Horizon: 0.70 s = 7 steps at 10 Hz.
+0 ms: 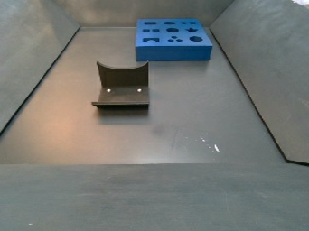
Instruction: Insert the double-square object.
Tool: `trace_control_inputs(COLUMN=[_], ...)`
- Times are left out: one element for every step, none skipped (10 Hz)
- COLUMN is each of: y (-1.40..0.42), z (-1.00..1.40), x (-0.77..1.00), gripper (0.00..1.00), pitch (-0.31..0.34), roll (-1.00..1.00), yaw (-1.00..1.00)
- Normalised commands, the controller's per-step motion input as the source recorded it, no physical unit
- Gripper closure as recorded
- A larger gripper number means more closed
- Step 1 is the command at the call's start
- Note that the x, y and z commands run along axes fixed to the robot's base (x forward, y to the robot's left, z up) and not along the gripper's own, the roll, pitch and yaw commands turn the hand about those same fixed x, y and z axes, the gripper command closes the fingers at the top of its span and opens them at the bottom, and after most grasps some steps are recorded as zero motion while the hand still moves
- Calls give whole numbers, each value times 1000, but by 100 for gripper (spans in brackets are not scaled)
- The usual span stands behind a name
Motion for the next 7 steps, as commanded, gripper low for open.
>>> trace_control_inputs(y=[-291, -531, -637, -537, -389, -271, -160], z=[-371, -809, -891, -757, -643, -437, -209], x=[0, 74, 214, 303, 246, 134, 157], gripper=[100, 100, 100, 100, 100, 100, 100], pitch=[-50, -80, -21, -33, -17, 0, 0], roll=[113, 211, 246, 130, 76, 0, -60], yaw=[-17, -83, -283, -546, -700, -806, -814])
